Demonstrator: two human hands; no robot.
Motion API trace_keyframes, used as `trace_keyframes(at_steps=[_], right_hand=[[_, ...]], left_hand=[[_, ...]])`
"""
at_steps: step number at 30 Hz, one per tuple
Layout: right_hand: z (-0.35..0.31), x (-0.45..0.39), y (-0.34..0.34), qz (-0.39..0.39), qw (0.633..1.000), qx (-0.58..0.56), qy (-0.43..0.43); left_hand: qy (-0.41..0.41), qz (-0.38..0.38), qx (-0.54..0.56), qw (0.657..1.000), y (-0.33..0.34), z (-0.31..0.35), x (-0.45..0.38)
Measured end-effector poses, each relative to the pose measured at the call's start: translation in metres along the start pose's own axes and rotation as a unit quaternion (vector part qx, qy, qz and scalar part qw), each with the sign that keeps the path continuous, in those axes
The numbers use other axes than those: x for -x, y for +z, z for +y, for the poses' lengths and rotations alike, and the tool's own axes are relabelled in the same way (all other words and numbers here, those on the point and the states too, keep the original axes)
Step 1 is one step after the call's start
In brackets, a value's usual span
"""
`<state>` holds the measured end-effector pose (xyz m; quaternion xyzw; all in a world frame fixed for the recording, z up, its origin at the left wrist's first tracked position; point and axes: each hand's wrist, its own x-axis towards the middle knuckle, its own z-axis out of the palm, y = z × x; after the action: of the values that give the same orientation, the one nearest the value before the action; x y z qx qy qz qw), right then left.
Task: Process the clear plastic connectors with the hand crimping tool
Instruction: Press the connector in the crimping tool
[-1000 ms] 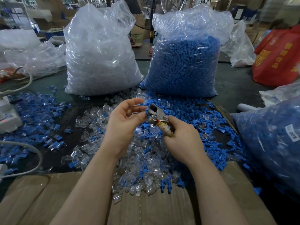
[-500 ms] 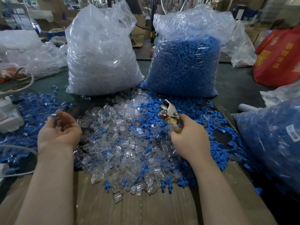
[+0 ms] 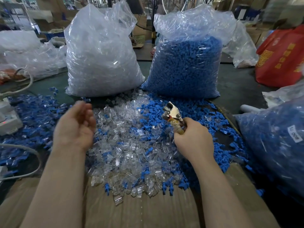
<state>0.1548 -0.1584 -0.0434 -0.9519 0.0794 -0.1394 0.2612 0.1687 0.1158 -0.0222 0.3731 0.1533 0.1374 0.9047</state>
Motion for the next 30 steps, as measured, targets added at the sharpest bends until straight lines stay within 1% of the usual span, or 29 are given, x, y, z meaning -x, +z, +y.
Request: trace_keyframes(at_steps=[1,2,3,4,5,6,7,8,9,11,13,15,18,19,20,21,24,25,27,30], right_hand=[[0.0,0.0,0.0,0.001,1.0,-0.003,0.001],[-0.001,-0.001,0.0,0.0,1.0,-0.004,0.001],[-0.001,-0.001,0.0,0.0,1.0,-0.005,0.002],[-0.002,-0.002,0.0,0.0,1.0,-0.006,0.003],[-0.002,-0.002,0.0,0.0,1.0,-0.006,0.002],[-0.001,-0.002,0.0,0.0,1.0,-0.006,-0.002],[-0.001,-0.002,0.001,0.0,1.0,-0.006,-0.007],[-0.001,-0.002,0.001,0.001,1.0,-0.007,-0.011],[-0.001,-0.001,0.001,0.001,1.0,-0.009,-0.014],[-0.002,-0.001,0.001,0.0,1.0,-0.016,-0.016],[-0.003,-0.001,0.002,-0.002,1.0,-0.02,-0.019],[-0.003,-0.001,0.002,-0.003,1.0,-0.02,-0.022],[-0.003,-0.001,0.003,-0.005,0.999,-0.025,-0.027],[-0.004,-0.001,0.003,-0.007,0.999,-0.029,-0.029],[-0.004,-0.001,0.003,-0.011,0.999,-0.037,-0.031],[-0.004,0.0,0.003,-0.018,0.998,-0.049,-0.036],[-0.007,0.002,0.002,-0.036,0.991,-0.112,-0.063],[-0.009,0.003,0.001,-0.041,0.987,-0.139,-0.073],[-0.011,0.005,0.0,-0.054,0.975,-0.192,-0.094],[-0.013,0.006,-0.001,-0.067,0.966,-0.223,-0.116]], left_hand=[[0.01,-0.036,-0.144,0.989,0.013,-0.003,0.01],[0.027,-0.096,-0.291,0.952,0.022,-0.009,0.016],[0.039,-0.168,-0.413,0.894,0.031,-0.014,0.024],[0.039,-0.238,-0.497,0.833,0.039,-0.02,0.03],[0.025,-0.291,-0.553,0.78,0.043,-0.025,0.035],[0.008,-0.328,-0.598,0.731,0.045,-0.03,0.039],[-0.004,-0.354,-0.633,0.689,0.046,-0.034,0.041],[-0.011,-0.364,-0.659,0.658,0.047,-0.038,0.042],[-0.01,-0.369,-0.68,0.633,0.047,-0.042,0.041],[0.006,-0.373,-0.714,0.593,0.048,-0.046,0.04],[0.023,-0.365,-0.739,0.566,0.05,-0.049,0.041],[0.046,-0.351,-0.758,0.548,0.053,-0.051,0.043],[0.068,-0.342,-0.773,0.53,0.055,-0.056,0.043],[0.072,-0.341,-0.772,0.531,0.055,-0.057,0.043],[0.072,-0.337,-0.765,0.543,0.054,-0.057,0.043],[0.069,-0.331,-0.751,0.568,0.054,-0.057,0.043],[0.088,-0.295,-0.678,0.667,0.054,-0.054,0.043],[0.1,-0.285,-0.655,0.693,0.055,-0.054,0.044],[0.11,-0.274,-0.621,0.726,0.058,-0.055,0.046],[0.118,-0.269,-0.596,0.747,0.061,-0.055,0.049]])
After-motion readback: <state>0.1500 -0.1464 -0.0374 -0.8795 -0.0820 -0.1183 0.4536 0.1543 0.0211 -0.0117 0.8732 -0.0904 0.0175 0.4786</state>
